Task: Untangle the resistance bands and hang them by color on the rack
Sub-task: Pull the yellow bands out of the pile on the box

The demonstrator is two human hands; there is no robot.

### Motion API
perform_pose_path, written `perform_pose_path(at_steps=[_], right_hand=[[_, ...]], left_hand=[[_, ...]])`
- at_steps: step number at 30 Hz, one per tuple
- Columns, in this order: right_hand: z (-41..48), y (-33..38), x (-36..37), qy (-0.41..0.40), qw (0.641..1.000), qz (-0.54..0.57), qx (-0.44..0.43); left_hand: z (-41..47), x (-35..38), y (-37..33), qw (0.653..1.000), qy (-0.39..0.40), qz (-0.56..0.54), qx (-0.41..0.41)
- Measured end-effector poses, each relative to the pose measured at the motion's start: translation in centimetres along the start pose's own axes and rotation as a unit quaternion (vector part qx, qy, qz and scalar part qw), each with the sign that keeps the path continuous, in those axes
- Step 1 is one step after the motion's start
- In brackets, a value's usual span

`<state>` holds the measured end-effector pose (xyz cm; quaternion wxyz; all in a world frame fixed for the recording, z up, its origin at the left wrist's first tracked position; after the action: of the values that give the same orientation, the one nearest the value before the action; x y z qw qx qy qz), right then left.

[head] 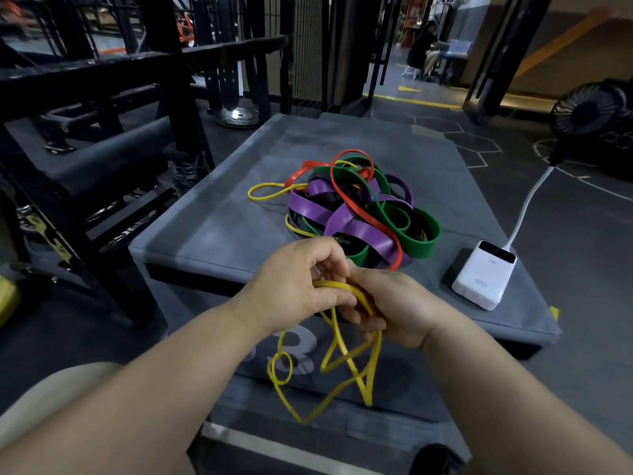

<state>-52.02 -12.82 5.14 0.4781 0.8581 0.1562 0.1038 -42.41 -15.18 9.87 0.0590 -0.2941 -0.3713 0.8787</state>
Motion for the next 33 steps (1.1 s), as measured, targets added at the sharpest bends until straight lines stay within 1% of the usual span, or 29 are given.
perform_pose_path(at_steps=[4, 8, 11, 12, 13, 14, 16, 17, 21, 28, 31, 33], right_hand=[[0.1, -0.3, -0.1, -0.003, 0.999, 0.016, 0.034], [-0.3, -0.3, 0.2, 0.016, 0.998, -0.023, 0.047], [-0.7, 0.0, 0.4, 0.023, 0.998, -0.043, 0.041], [-0.8, 0.2, 0.3, 0.028, 0.998, -0.038, 0.035], [-1.0, 0.4, 0.2, 0.031, 0.999, -0.031, 0.03], [-1.1, 0.6, 0.1, 0.034, 0.999, -0.021, 0.024], [-1.3, 1.0, -0.4, 0.033, 0.999, -0.005, 0.008], [-1.4, 1.2, -0.7, 0.027, 1.0, -0.002, 0.001], [-1.4, 1.8, -2.1, -0.02, 1.0, -0.001, -0.018], [-2.7, 3.4, -6.1, -0.086, 0.992, 0.054, -0.072], [-3.6, 4.1, -7.8, -0.115, 0.978, 0.125, -0.123], [-3.8, 4.1, -8.9, -0.131, 0.961, 0.191, -0.15]], left_hand=[[0.1, -0.4, -0.3, 1.0, -0.025, -0.015, 0.009], [0.3, -1.0, -0.1, 0.998, -0.049, -0.043, -0.006], [0.2, -1.1, 0.3, 0.998, -0.044, 0.041, 0.016], [0.1, -0.9, 0.8, 0.998, -0.036, 0.055, 0.007], [0.0, -0.6, 1.5, 0.999, -0.019, 0.042, -0.014], [-0.2, 0.1, 2.2, 0.999, 0.006, -0.004, -0.042], [-0.7, 1.8, 2.9, 0.988, 0.06, -0.113, -0.088], [-1.0, 2.3, 3.2, 0.983, 0.072, -0.135, -0.105], [-1.4, 2.9, 4.5, 0.975, 0.056, -0.147, -0.156], [-2.5, 2.9, 7.2, 0.964, 0.1, -0.095, -0.229], [-3.1, 2.9, 8.7, 0.958, 0.147, 0.007, -0.244], [-3.3, 2.4, 9.4, 0.954, 0.15, 0.063, -0.25]])
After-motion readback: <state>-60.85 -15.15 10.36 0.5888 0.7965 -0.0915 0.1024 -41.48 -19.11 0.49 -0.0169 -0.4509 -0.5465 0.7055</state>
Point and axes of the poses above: each hand's wrist, its own z-axis towards the middle knuckle, its own x-axis out of the palm, y = z × x, the point moved 8 cm from there along z, towards the middle knuckle, and after that the axes turned 14 degrees about x, right-handed, at the moved point
